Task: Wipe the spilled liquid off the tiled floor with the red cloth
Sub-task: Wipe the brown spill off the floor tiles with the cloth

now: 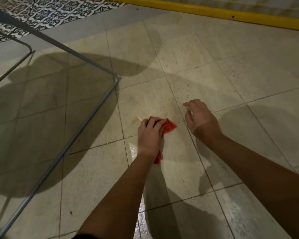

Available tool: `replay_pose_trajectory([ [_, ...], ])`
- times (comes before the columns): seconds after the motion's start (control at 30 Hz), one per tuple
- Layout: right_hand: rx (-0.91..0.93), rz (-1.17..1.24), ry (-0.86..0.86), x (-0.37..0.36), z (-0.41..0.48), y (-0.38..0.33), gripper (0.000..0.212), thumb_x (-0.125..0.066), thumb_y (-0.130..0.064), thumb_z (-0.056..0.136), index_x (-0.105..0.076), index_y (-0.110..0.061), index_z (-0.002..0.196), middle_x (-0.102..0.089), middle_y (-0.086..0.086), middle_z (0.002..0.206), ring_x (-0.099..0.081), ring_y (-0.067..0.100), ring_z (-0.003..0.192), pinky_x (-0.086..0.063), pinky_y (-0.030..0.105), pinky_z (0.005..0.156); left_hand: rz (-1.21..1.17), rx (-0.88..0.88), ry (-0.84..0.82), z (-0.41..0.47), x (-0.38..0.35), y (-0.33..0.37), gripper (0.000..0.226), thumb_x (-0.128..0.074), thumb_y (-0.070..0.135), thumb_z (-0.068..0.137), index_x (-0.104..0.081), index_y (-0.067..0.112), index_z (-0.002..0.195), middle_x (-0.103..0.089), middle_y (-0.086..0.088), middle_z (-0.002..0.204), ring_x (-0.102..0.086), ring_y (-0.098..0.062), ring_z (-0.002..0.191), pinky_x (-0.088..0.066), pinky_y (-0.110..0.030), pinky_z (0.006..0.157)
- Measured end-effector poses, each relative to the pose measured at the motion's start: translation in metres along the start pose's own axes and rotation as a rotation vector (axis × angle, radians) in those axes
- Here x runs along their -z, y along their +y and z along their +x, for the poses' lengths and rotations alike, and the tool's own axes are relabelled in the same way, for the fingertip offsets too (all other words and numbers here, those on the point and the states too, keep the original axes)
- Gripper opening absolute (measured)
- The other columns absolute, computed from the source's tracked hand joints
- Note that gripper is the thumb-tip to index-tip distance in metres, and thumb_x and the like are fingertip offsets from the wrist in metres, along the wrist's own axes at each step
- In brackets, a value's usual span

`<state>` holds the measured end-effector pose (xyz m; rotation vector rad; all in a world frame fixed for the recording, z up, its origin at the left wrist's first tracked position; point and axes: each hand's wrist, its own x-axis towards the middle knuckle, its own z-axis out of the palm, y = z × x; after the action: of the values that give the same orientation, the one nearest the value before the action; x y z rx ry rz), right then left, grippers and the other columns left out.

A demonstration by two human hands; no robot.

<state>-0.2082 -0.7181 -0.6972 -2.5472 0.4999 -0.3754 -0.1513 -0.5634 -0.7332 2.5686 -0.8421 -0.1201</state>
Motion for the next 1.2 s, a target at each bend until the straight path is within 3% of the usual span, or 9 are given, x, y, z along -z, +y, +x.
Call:
replay_pose_trajectory([
  [0.07, 0.001, 0.006, 0.033, 0.002, 0.006, 0.002, 0.027, -0.043, -0.006, 0.089, -0.054, -0.002, 0.113, -0.056, 0.014, 0.110, -0.051, 0.028, 0.101, -0.046, 0.039, 0.081, 0.007, 0.055, 0.029, 0.016, 0.006, -0.012, 0.034, -0.039, 0.021, 0.094, -0.051, 0.022, 0.126, -0.052, 0.000, 0.129, -0.038, -0.025, 0.119, -0.031, -0.039, 0.104],
  [0.2, -0.007, 0.018, 0.091, 0.005, 0.012, 0.005, 0.025, -0.043, -0.006, 0.089, -0.055, -0.003, 0.111, -0.056, 0.013, 0.110, -0.051, 0.026, 0.101, -0.042, 0.032, 0.080, 0.001, 0.231, 0.081, 0.017, 0.029, -0.054, 0.035, -0.036, 0.018, 0.096, -0.048, 0.023, 0.128, -0.048, -0.001, 0.132, -0.034, -0.026, 0.120, -0.027, -0.033, 0.103],
  [0.43, -0.002, 0.018, 0.068, 0.002, 0.007, 0.003, 0.024, -0.045, -0.003, 0.088, -0.056, -0.001, 0.108, -0.057, 0.015, 0.107, -0.053, 0.028, 0.097, -0.044, 0.033, 0.078, -0.069, 0.515, 0.263, -0.036, 0.042, -0.076, 0.031, -0.046, 0.014, 0.092, -0.054, 0.007, 0.121, -0.050, -0.017, 0.125, -0.035, -0.034, 0.117, -0.029, -0.040, 0.101],
  [0.6, -0.034, 0.025, 0.021, 0.003, 0.014, -0.005, 0.026, -0.042, -0.007, 0.090, -0.054, -0.002, 0.113, -0.055, 0.015, 0.111, -0.051, 0.028, 0.102, -0.044, 0.038, 0.083, -0.113, 0.337, 0.171, -0.049, 0.023, -0.028, 0.033, -0.047, 0.016, 0.090, -0.054, 0.015, 0.123, -0.051, -0.008, 0.127, -0.035, -0.026, 0.120, -0.029, -0.033, 0.103],
  [0.73, -0.025, 0.019, 0.017, 0.003, 0.021, -0.011, 0.027, -0.041, -0.008, 0.091, -0.053, -0.004, 0.115, -0.055, 0.013, 0.113, -0.050, 0.026, 0.102, -0.044, 0.038, 0.083, -0.028, 0.158, 0.096, -0.015, 0.013, -0.024, 0.038, -0.036, 0.028, 0.091, -0.053, 0.018, 0.123, -0.053, -0.006, 0.125, -0.040, -0.028, 0.118, -0.035, -0.039, 0.103],
  [0.87, 0.002, 0.032, 0.042, 0.002, 0.022, -0.013, 0.026, -0.042, -0.008, 0.091, -0.053, -0.004, 0.114, -0.055, 0.012, 0.111, -0.052, 0.025, 0.100, -0.045, 0.036, 0.081, -0.010, 0.231, 0.083, 0.024, 0.026, -0.046, 0.033, -0.036, 0.023, 0.096, -0.050, 0.020, 0.126, -0.046, -0.004, 0.131, -0.033, -0.025, 0.119, -0.026, -0.032, 0.103],
  [1.07, 0.019, 0.020, 0.067, 0.004, 0.011, -0.009, 0.024, -0.044, -0.004, 0.088, -0.056, -0.002, 0.110, -0.057, 0.014, 0.107, -0.053, 0.027, 0.096, -0.043, 0.032, 0.078, -0.005, 0.483, 0.164, 0.010, 0.053, -0.093, 0.032, -0.039, 0.021, 0.095, -0.051, 0.011, 0.124, -0.046, -0.015, 0.129, -0.037, -0.035, 0.116, -0.031, -0.045, 0.104],
  [1.2, 0.002, 0.016, 0.070, 0.007, 0.006, -0.002, 0.023, -0.046, -0.002, 0.087, -0.057, -0.001, 0.107, -0.058, 0.015, 0.105, -0.055, 0.029, 0.095, -0.044, 0.034, 0.078, -0.078, 0.519, 0.233, -0.019, 0.048, -0.085, 0.031, -0.044, 0.017, 0.093, -0.052, 0.010, 0.123, -0.046, -0.016, 0.125, -0.035, -0.034, 0.114, -0.029, -0.043, 0.101],
])
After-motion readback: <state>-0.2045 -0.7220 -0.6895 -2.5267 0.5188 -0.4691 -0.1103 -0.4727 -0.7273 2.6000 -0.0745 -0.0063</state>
